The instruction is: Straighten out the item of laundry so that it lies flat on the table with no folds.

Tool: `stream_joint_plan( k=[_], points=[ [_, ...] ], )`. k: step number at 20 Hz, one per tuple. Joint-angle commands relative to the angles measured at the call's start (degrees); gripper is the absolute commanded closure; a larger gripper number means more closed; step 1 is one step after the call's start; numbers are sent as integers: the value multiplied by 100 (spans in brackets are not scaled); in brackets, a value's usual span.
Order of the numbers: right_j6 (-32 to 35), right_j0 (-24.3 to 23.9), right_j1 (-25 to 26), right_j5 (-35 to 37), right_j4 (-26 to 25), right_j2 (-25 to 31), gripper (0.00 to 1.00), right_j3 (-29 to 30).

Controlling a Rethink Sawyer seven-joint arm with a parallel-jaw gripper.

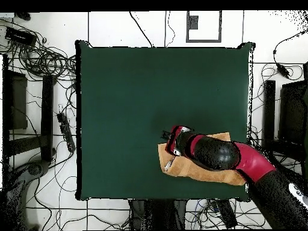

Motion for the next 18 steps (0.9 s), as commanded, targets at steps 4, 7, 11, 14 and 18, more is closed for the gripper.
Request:
stream_joint_plan(
  k=[4,7,11,14,18],
  points=[
    [1996,1166,-282,302,135,-1371,100,-421],
    [2033,1472,-415,485,173,-1714,100,-628],
    [1960,1705,-467,454,209,-2036,100,-700],
    [1939,1876,-472,325,211,-2240,100,-775],
    [1925,2078,-484,287,266,-2469,100,-881]
  ],
)
